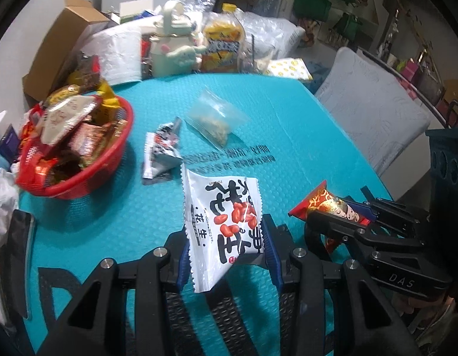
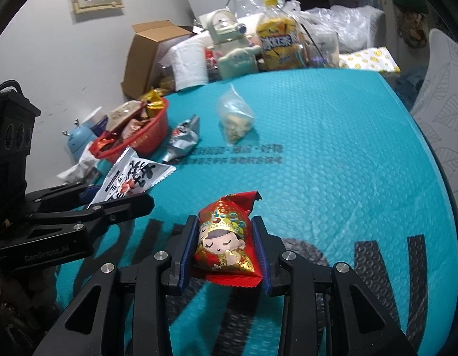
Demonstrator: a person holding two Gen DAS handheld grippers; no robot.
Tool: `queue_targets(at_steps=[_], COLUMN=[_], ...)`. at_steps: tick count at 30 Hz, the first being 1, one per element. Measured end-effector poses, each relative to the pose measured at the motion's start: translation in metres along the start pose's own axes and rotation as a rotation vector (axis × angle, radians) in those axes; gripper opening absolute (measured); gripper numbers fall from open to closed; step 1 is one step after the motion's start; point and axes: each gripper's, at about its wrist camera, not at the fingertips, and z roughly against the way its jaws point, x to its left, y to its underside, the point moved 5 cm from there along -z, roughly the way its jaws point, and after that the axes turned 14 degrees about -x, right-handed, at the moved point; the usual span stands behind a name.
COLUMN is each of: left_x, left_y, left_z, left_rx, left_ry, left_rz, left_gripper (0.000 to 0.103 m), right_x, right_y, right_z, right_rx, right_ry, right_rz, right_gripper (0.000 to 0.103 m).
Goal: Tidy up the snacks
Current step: 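Lift the peanut packet and cartoon packet and carry both over the red basket, then lower both packets into the basket and open both tools to release them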
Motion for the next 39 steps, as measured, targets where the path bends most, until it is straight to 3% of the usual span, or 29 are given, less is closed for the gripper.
queue_targets(at_steps=[14, 27, 39], left_x=[0.049, 0.101, 0.163], left_y=[-0.029, -0.076, -0.093], left_z=[0.05, 0.081, 0.066], left_rx=[-0.128, -0.228, -0.218], left_ry=[-0.096, -0.17, -0.266], left_rz=[0.043, 0.036, 0.042], left_gripper=[0.041, 0.041, 0.041], right_x=[0.066, 0.122, 0.156], right_y=[-0.04, -0.092, -0.119], right_z=[-0.012, -0.031, -0.084], right_rx=[-0.045, -0.132, -0.121], right_ry=[-0.126, -0.221, -0.278], right_rz=[0.152, 0.262, 0.324], right_gripper=[0.035, 0.035, 0.035])
